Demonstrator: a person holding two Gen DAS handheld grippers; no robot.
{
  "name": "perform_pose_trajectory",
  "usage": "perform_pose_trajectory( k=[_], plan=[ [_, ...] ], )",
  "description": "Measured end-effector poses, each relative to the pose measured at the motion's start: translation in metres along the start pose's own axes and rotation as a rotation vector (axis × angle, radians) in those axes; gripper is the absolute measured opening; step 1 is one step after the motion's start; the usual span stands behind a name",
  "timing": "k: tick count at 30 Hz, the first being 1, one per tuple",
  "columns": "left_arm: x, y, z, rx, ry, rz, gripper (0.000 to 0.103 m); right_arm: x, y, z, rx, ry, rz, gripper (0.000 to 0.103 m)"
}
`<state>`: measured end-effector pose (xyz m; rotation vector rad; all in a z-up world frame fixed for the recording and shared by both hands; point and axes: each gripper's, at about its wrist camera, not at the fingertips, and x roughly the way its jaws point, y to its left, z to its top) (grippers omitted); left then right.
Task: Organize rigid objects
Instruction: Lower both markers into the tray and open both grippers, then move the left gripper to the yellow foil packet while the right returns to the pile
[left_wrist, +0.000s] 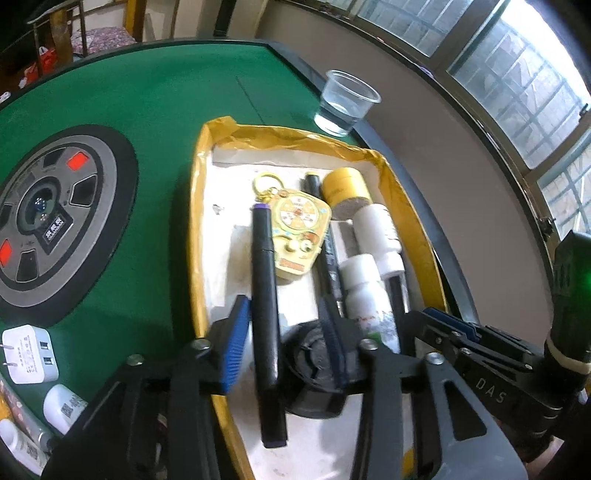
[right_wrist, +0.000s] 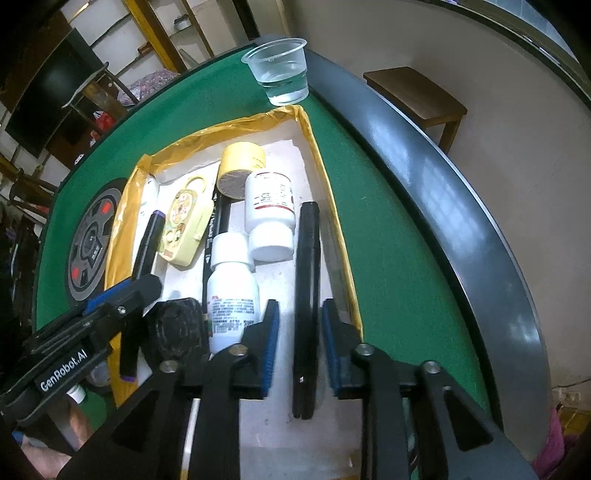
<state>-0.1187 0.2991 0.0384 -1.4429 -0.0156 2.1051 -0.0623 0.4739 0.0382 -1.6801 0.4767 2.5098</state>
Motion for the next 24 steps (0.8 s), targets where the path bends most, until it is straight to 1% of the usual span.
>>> perform_pose_trajectory(
  k=[2,5,9,12,14,17,21,24],
  plan=[
    [-0.005,-0.003,-0.004,0.0,-0.002,0.005,0.041,-0.008,0.002,-0.003,0.001,-0.015,0.012,0.024],
    [-0.013,-0.005,-0.01,-0.003,-0.014,-0.014,0.05,-0.021,0.005,-0.009,-0.002,-0.047,0.024,0.024],
    [-0.031,-0.007,-0.018,0.005,-0.027,-0.038,0.05,-0.034,0.012,-0.016,0.01,-0.077,0.076,0.024],
    [-0.057,-0.003,-0.025,0.013,-0.066,-0.064,0.05,-0.046,0.024,-0.024,-0.004,-0.101,0.122,0.024],
    [-0.075,0.002,-0.031,0.023,-0.091,-0.072,0.05,-0.057,0.036,-0.033,-0.038,-0.119,0.137,0.024],
    [-0.097,0.017,-0.038,0.024,-0.113,-0.077,0.05,-0.067,0.053,-0.046,-0.076,-0.14,0.158,0.031],
    [-0.128,0.047,-0.053,0.025,-0.142,-0.079,0.05,-0.074,0.072,-0.064,-0.116,-0.145,0.189,0.031],
    [-0.15,0.085,-0.068,0.023,-0.165,-0.057,0.05,-0.076,0.083,-0.077,-0.121,-0.141,0.208,0.032]
  ],
)
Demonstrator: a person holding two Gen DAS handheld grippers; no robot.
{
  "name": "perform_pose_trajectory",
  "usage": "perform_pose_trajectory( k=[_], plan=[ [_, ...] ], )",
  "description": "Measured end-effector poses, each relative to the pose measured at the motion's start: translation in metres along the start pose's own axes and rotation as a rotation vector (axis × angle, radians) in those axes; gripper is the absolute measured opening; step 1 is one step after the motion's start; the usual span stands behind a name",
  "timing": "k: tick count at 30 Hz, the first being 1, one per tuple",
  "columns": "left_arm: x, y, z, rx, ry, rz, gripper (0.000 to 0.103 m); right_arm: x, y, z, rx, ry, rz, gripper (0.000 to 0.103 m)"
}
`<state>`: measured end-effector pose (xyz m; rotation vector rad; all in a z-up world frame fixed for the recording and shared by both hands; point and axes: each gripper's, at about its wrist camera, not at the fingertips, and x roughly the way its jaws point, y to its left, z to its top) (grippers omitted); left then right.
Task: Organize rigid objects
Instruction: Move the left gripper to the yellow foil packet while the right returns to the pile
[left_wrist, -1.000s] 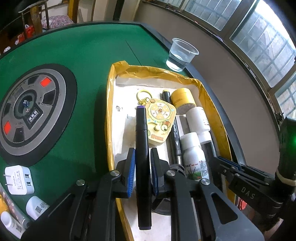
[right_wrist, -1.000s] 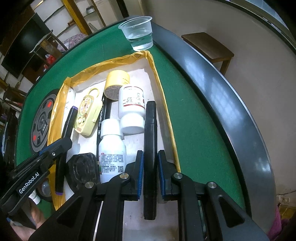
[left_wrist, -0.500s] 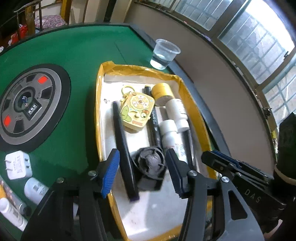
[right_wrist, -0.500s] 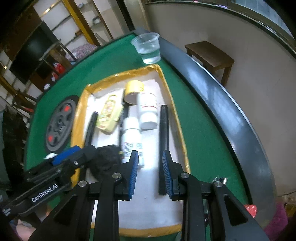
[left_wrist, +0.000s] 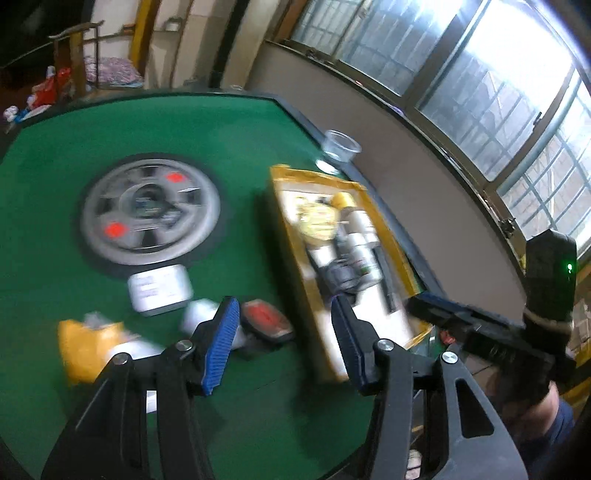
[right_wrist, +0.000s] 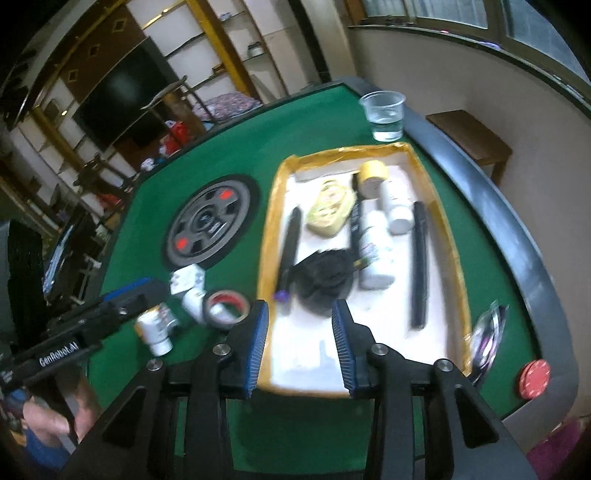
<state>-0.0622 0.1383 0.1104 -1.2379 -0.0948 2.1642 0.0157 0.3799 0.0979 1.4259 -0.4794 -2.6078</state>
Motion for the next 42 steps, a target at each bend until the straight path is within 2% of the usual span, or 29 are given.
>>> perform_pose_trajectory(
  k=[3,6,8,12,15,18,24,27,31,36,38,42],
  plan=[
    [-0.017,0.052,-0.01,-0.03,-0.011,0.079,0.05,0.003,0.009,-0.011,0.005,0.017,0.011,0.032],
    [-0.013,0.111,-0.011,-0.094,0.016,0.186,0.05,0.008,0.017,-0.021,0.008,0.031,0.015,0.032],
    [0.0,0.133,-0.008,-0.106,0.06,0.239,0.05,0.011,0.023,-0.026,0.011,0.041,0.017,0.032],
    [0.036,0.159,-0.005,-0.092,0.127,0.271,0.05,0.013,0.04,-0.034,0.001,0.049,0.02,0.032],
    [0.047,0.162,-0.011,-0.077,0.151,0.268,0.05,0.012,0.054,-0.039,-0.021,0.047,0.021,0.032],
    [0.036,0.166,-0.025,-0.103,0.177,0.206,0.05,0.016,0.062,-0.043,-0.02,0.056,0.032,0.033],
    [-0.008,0.156,-0.086,-0.136,0.214,0.129,0.05,0.025,0.08,-0.05,-0.044,0.081,0.047,0.036],
    [-0.032,0.134,-0.108,-0.047,0.201,0.107,0.051,0.03,0.087,-0.052,-0.052,0.092,0.051,0.037],
    [-0.05,0.113,-0.117,0.108,0.19,0.045,0.051,0.038,0.097,-0.053,-0.064,0.109,0.065,0.037],
    [-0.037,0.097,-0.123,0.299,0.252,0.022,0.051,0.041,0.11,-0.059,-0.085,0.125,0.078,0.037],
    [-0.029,0.09,-0.127,0.377,0.293,0.024,0.051,0.043,0.111,-0.061,-0.085,0.134,0.077,0.038],
    [-0.014,0.082,-0.127,0.498,0.32,0.043,0.052,0.043,0.109,-0.065,-0.07,0.139,0.072,0.038]
  ],
)
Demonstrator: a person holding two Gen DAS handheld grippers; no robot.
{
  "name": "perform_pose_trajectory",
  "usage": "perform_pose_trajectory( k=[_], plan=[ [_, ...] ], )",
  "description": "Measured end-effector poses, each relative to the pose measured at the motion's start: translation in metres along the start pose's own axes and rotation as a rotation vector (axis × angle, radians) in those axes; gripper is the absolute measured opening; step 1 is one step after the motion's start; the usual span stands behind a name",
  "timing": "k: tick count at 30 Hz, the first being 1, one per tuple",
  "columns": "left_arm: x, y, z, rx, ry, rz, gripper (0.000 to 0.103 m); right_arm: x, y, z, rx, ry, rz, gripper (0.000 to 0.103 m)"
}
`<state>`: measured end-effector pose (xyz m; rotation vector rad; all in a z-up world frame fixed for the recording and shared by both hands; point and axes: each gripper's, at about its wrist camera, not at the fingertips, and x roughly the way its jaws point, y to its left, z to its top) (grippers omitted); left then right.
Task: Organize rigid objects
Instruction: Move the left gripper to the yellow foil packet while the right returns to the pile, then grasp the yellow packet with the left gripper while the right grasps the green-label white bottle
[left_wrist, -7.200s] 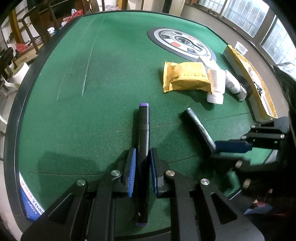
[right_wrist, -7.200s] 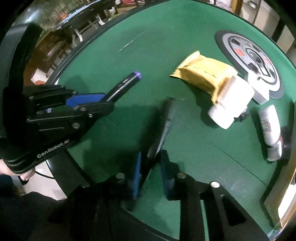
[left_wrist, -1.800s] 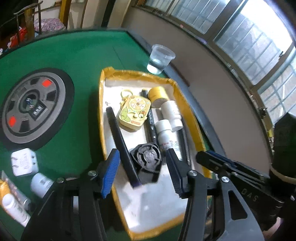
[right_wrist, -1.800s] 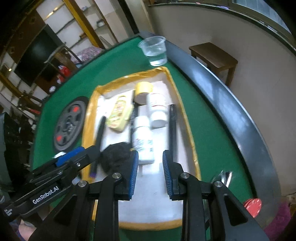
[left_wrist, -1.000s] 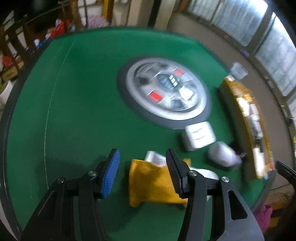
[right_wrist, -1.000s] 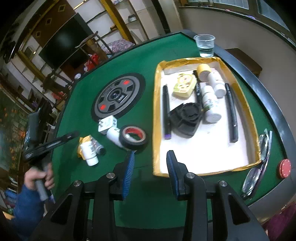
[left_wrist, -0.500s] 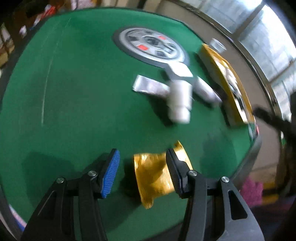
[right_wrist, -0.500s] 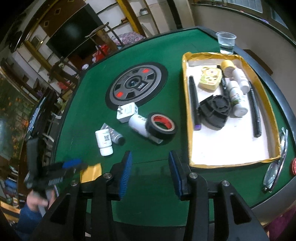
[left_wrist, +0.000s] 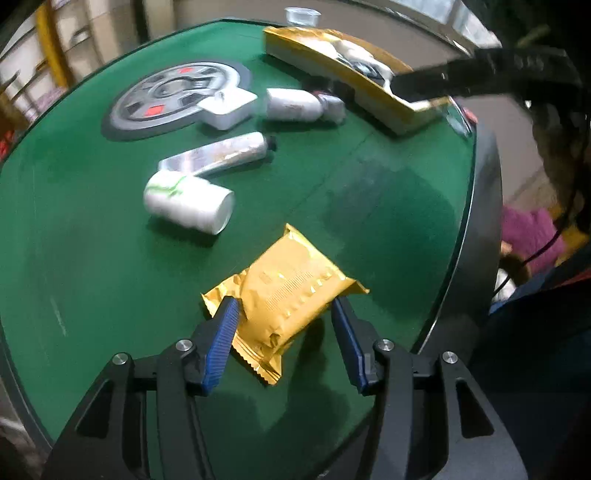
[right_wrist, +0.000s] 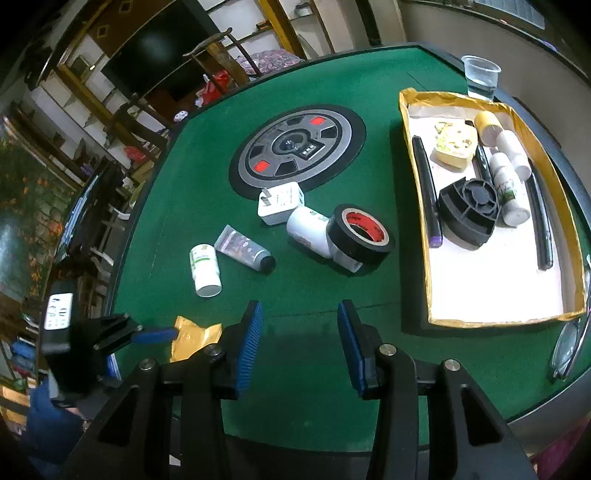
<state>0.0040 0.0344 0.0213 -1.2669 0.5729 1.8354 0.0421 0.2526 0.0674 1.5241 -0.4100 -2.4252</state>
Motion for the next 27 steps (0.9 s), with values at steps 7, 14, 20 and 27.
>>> perform_pose_trajectory(
  k=[7,14,20,27],
  plan=[
    [0.018,-0.003,0.012,0.074,0.004,0.056,0.058,0.004,0.001,0.001,0.008,0.006,0.009,0.038],
    [0.016,-0.002,0.007,-0.107,-0.091,0.121,0.048,0.016,0.021,0.013,-0.043,0.025,0.037,0.038],
    [-0.005,0.007,-0.03,-0.346,-0.096,0.247,0.044,0.043,0.06,0.023,-0.167,0.078,0.087,0.045],
    [-0.022,0.032,-0.068,-0.521,-0.07,0.339,0.044,0.093,0.107,0.032,-0.312,0.175,0.12,0.045]
  ],
)
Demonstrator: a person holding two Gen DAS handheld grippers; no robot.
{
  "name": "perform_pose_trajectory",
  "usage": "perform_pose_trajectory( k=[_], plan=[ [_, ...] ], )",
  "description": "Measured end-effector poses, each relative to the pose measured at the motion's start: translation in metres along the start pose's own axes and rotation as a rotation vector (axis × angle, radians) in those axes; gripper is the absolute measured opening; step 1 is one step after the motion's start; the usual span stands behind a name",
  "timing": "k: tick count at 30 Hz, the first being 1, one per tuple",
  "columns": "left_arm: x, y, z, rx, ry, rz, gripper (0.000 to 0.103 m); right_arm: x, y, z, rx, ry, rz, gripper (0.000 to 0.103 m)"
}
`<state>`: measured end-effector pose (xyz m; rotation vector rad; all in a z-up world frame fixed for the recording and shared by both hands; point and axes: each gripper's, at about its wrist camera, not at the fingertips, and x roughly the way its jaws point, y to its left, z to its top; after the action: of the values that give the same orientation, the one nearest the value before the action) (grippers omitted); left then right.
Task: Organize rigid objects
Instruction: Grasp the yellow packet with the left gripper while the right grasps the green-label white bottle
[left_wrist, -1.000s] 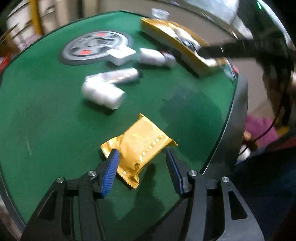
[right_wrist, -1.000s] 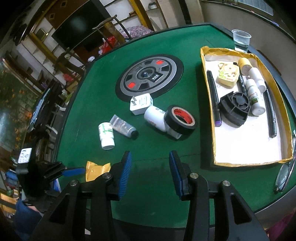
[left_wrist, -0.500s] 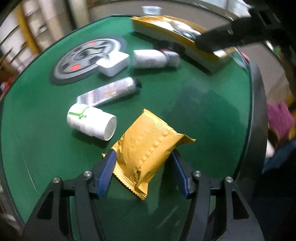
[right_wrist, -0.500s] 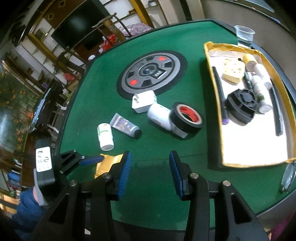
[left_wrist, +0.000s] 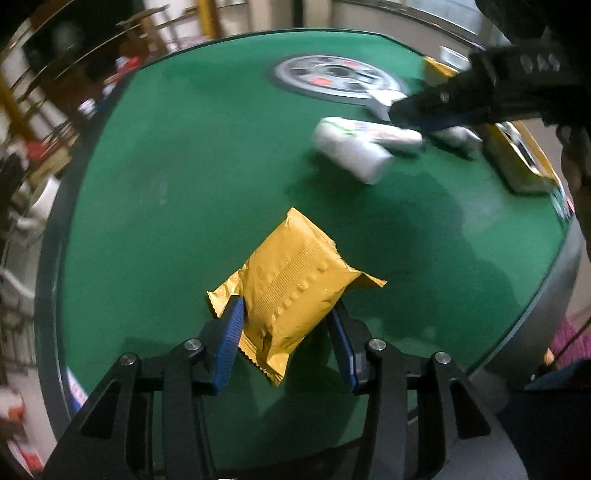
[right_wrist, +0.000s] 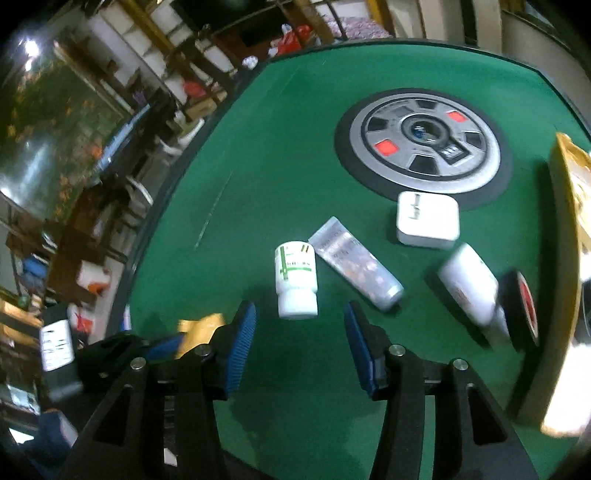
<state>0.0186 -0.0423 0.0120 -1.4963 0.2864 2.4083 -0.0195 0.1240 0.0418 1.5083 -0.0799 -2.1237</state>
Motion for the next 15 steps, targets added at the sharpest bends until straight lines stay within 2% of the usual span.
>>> perform_pose_trajectory(
  k=[4,12,13,14,15],
  plan=[
    [0.003,0.014,0.002,-0.082,-0.001,-0.022,0.046,0.022,0.008,0.007,-0.049,0.052,-0.017,0.045],
    [0.007,0.041,0.01,-0.19,0.009,-0.122,0.051,0.05,0.018,0.01,-0.082,0.119,-0.066,0.044],
    [0.008,0.044,0.012,-0.2,0.015,-0.13,0.052,0.052,0.018,0.009,-0.077,0.119,-0.068,0.043],
    [0.009,0.045,0.014,-0.206,0.016,-0.134,0.057,0.053,0.017,0.008,-0.074,0.118,-0.07,0.033],
    [0.01,0.046,0.015,-0.211,0.017,-0.135,0.059,0.052,0.017,0.008,-0.073,0.114,-0.074,0.029]
  ],
)
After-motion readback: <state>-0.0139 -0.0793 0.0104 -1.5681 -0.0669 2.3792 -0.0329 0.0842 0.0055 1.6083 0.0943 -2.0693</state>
